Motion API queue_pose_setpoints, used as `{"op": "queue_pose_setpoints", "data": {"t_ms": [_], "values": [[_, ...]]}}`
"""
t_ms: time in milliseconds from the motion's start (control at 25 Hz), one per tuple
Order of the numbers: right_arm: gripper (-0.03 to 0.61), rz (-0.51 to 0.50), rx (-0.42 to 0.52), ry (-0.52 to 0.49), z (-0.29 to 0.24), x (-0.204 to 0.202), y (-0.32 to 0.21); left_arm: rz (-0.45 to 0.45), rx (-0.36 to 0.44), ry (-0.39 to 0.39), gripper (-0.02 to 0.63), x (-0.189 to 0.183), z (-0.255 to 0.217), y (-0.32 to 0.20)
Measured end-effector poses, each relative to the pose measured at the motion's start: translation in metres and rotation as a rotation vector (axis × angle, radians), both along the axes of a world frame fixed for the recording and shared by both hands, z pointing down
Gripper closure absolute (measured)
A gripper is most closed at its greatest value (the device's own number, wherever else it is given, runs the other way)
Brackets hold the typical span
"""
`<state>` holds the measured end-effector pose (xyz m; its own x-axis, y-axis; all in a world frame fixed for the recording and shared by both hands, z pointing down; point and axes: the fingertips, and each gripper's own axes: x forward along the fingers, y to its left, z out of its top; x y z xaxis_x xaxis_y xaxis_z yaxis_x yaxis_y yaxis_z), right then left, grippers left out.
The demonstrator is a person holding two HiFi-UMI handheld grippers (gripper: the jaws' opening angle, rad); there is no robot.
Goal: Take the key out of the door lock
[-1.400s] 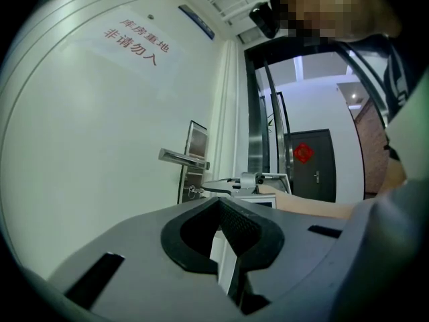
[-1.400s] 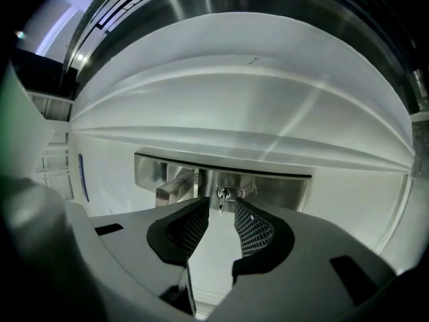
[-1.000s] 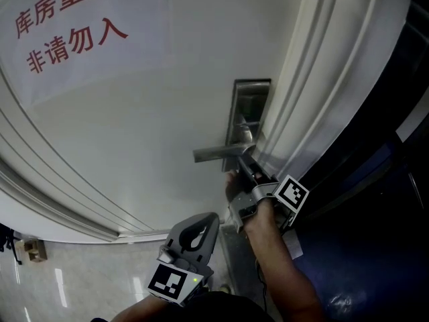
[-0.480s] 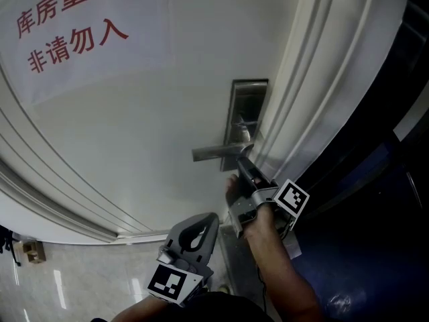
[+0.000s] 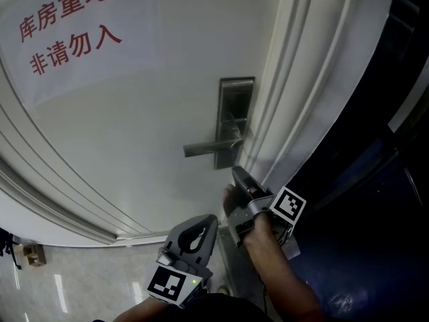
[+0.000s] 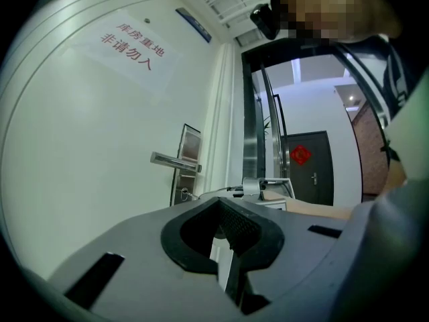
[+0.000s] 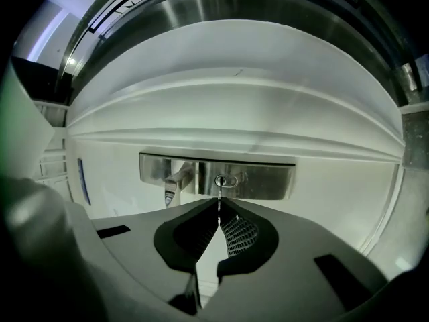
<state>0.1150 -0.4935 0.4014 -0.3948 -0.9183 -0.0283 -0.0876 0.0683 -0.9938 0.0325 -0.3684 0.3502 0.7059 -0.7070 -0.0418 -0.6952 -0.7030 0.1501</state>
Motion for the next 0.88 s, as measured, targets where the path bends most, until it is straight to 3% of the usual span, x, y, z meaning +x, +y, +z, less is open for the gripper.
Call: {"op": "queue_pose_setpoints", "data": {"t_ms": [880], "values": [[0.558,0.011,0.009,-0.056,-0.003,0.017,0.111,-0.005,0.030,-0.012,0.611,0.032,-0.011,0.071]]}}
